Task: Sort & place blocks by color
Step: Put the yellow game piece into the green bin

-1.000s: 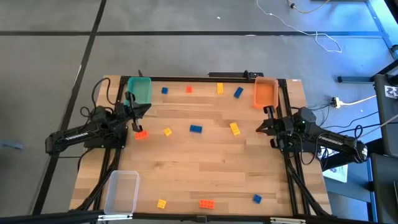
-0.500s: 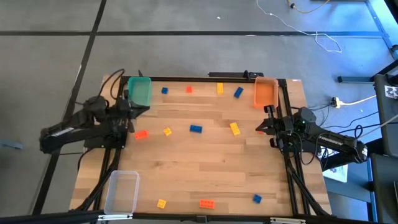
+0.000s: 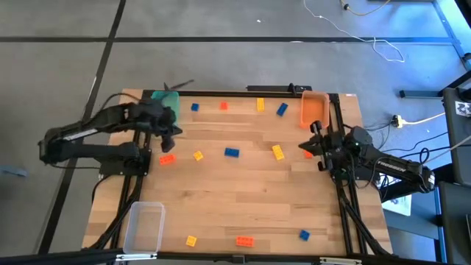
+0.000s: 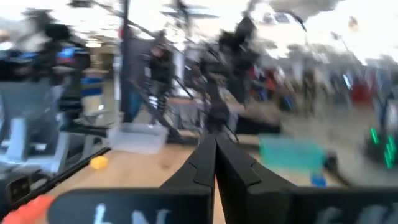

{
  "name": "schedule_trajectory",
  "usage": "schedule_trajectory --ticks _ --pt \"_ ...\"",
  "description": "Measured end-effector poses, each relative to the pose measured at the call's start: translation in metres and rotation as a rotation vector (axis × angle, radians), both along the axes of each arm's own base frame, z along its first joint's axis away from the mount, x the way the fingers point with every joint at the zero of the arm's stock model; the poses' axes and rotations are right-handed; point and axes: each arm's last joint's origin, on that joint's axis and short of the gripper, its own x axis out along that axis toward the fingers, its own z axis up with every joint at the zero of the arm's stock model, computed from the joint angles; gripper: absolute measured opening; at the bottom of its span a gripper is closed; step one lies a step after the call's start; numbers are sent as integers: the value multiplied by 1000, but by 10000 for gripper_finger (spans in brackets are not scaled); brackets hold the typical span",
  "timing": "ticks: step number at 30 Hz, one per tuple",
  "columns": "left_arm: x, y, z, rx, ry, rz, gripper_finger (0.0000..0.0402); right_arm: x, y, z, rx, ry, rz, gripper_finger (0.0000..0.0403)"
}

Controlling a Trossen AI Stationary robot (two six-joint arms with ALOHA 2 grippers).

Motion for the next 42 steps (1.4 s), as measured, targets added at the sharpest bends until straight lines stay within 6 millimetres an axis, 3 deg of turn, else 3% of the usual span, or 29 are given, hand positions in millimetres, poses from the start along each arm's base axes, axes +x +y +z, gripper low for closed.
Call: schedule_trajectory --ticks 4,9,16,32,38,42 --pt "14 3 -5 -92 30 6 0 1 -1 -6 127 145 -30 12" --pt "21 3 -10 -182 39 -50 0 -3 0 4 239 329 -56 12" --pt "21 2 -10 -192 31 -66 0 -8 -6 14 460 504 -327 12" --pt "25 3 -13 -337 28 93 0 -6 -7 10 489 551 -365 12" --pt "32 3 -18 -478 3 421 0 -6 -7 10 488 553 -365 12" --pt "35 2 -21 -467 36 424 0 -6 -7 10 488 554 -364 12"
